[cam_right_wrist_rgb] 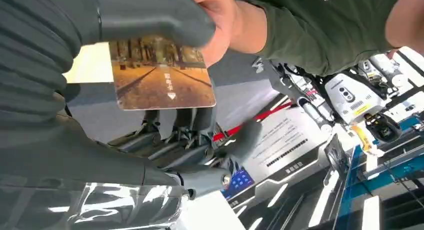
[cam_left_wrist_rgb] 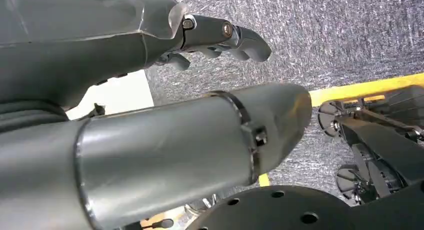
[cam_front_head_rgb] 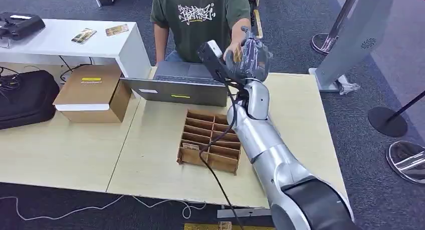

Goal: Pass the card to the sensor for recognition and then transmit it.

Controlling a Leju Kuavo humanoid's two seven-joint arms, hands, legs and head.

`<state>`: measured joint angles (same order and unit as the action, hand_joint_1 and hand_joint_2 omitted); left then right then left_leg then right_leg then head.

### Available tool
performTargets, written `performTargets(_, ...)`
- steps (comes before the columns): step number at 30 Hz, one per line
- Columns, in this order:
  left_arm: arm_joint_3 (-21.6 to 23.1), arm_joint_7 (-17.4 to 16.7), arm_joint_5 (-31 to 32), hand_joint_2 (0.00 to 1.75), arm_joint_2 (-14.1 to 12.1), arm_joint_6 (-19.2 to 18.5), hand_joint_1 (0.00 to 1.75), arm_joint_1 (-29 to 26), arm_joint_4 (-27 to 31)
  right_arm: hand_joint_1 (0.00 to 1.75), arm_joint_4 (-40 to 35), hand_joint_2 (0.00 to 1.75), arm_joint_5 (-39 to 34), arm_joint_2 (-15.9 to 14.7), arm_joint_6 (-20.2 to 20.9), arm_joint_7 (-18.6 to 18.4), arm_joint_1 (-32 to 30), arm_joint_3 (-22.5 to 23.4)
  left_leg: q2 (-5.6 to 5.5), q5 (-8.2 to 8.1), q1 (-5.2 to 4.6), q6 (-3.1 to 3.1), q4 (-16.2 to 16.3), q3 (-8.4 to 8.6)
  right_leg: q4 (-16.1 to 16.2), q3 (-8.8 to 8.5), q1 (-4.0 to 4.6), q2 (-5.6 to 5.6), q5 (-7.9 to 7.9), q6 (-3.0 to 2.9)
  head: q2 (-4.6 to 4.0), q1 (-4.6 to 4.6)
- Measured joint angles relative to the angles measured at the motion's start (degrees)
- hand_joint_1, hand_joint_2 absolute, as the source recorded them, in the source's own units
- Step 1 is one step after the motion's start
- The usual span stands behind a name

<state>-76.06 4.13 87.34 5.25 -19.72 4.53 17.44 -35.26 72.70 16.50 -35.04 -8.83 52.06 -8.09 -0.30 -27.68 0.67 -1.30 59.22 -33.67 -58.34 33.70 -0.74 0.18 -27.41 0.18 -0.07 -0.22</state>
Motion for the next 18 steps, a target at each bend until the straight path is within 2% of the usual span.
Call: performTargets(18,0.39,0.00,0.02,0.00,-0.02,-0.13,0.00,-0.02,0.00,0.00,-0.02,1.75,1.81,0.02,-0.02,-0.61,0.01,0.00,-0.03,0.00,0.00,0.00,0.00,0.00,0.01,0.00,0.00,-0.01,0.00,0.00,0.00,0.00)
